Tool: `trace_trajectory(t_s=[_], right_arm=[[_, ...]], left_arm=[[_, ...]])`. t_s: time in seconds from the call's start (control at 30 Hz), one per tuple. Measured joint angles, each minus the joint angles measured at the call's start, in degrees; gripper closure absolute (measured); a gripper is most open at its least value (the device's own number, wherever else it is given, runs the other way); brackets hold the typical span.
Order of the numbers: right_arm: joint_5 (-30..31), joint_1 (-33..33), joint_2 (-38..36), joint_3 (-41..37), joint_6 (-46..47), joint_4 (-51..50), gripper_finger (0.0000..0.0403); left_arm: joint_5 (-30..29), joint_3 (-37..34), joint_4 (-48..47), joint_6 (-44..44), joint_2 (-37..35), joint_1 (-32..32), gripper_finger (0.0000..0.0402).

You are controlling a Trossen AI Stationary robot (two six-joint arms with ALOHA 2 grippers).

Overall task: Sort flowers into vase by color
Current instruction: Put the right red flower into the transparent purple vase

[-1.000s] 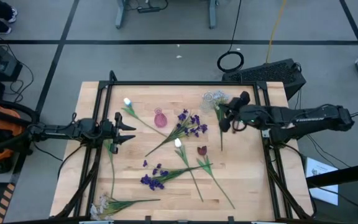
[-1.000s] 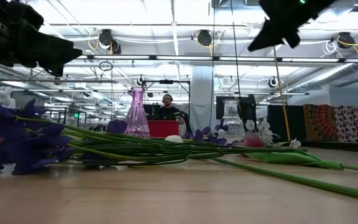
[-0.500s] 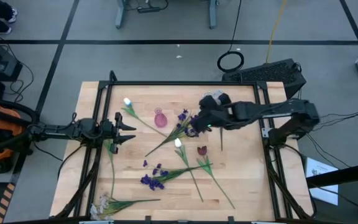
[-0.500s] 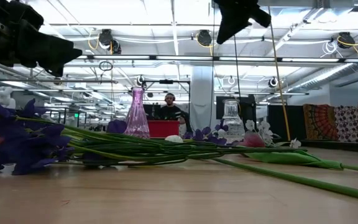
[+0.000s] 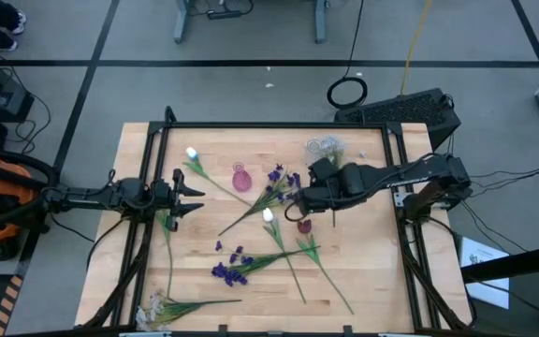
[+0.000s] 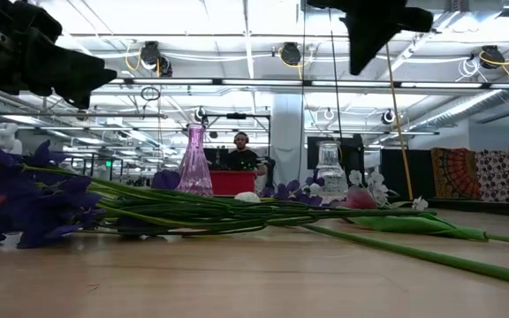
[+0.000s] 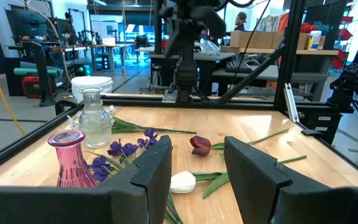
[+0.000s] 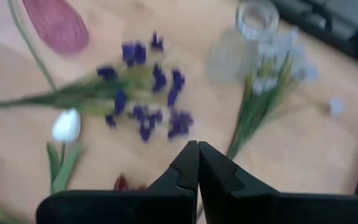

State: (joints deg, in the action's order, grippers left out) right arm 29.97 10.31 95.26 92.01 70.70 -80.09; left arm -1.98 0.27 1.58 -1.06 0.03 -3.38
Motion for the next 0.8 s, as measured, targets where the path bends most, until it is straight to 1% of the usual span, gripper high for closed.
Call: trace_trajectory(t_s=[0.17,0.27,0.4,0.6,0.8], right_arm=[[-7.1,2.0,-1.1,-4.5,4.5,1.3,0.04],[-11.3,3.6,-2.6,-8.2,6.5,3.8,0.0387],[-16.4,5.4,-4.3,-13.5,8.6,10.5,0.036],[-23.1,7.4,-4.7,-20.2,11.3,15.1,0.0312],[-29.1,9.8,-4.7,-27.9,11.4,29.7,0.0259]], left_arm=[[0.0,0.0,0.0,0.0,0.0,0.0,0.0249],[0.0,0.0,0.0,0.0,0.0,0.0,0.0249],[0.0,0.0,0.0,0.0,0.0,0.0,0.0249],[0.0,0.0,0.0,0.0,0.0,0.0,0.0249],[0.0,0.0,0.0,0.0,0.0,0.0,0.0249]])
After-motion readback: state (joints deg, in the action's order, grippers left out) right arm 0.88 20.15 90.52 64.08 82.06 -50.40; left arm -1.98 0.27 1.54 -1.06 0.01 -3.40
